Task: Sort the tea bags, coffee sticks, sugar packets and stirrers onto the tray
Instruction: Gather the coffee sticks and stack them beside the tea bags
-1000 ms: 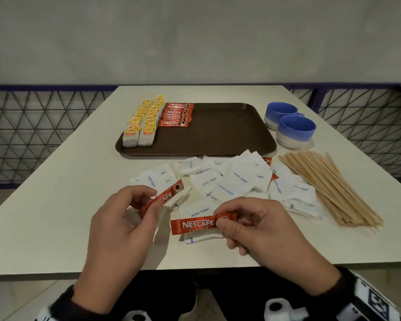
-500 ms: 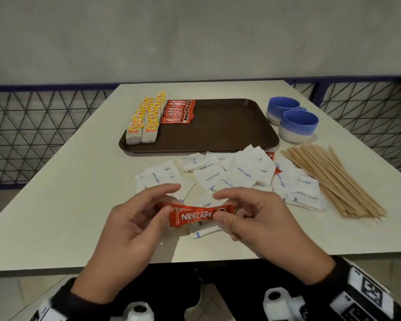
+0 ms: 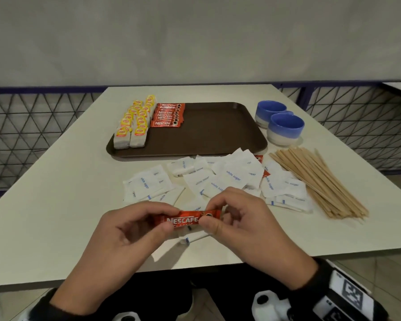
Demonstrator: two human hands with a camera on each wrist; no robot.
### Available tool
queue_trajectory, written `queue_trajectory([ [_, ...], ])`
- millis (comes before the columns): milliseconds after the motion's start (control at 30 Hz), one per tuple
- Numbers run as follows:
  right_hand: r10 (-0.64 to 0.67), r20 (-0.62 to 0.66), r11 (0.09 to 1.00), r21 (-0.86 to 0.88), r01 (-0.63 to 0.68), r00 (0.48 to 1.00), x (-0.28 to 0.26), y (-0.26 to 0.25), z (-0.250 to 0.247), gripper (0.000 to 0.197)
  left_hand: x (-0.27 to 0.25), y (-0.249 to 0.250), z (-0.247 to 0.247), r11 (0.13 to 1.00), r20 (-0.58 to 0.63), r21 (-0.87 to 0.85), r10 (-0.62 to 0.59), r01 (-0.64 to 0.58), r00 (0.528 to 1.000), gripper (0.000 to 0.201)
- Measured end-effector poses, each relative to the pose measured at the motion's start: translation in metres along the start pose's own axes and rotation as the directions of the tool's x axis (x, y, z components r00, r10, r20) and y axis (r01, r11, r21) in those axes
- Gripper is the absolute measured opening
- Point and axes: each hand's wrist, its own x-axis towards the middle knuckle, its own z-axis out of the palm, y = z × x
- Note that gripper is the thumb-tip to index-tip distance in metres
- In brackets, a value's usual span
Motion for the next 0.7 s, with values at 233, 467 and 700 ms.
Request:
queue_trajectory([
  [233,0.129,-0.121,0.987,0.107,-0.116,0.984,0.011,-0.021,-0.034,0.010,0.004,-0.007,0.002,0.995,-0.176,-0.095,-0.005,-0.012,0.984,0.020],
  [467,0.397,-0.063,0.695,-0.631,-0.344,0.916,0.086,-0.023,-0.144,0.012,0.007,-0.012,0.001,0.999,-0.185,-0.045,-0.009,0.001,0.983,0.028],
  [700,0.630,-0.118,0.532,-0.654,-0.538,0.767,0.136,0.013,-0.134,0.019,0.006,-0.015,-0.002,0.998,-0.233,-0.057,0.000,-0.014,0.972,0.034],
])
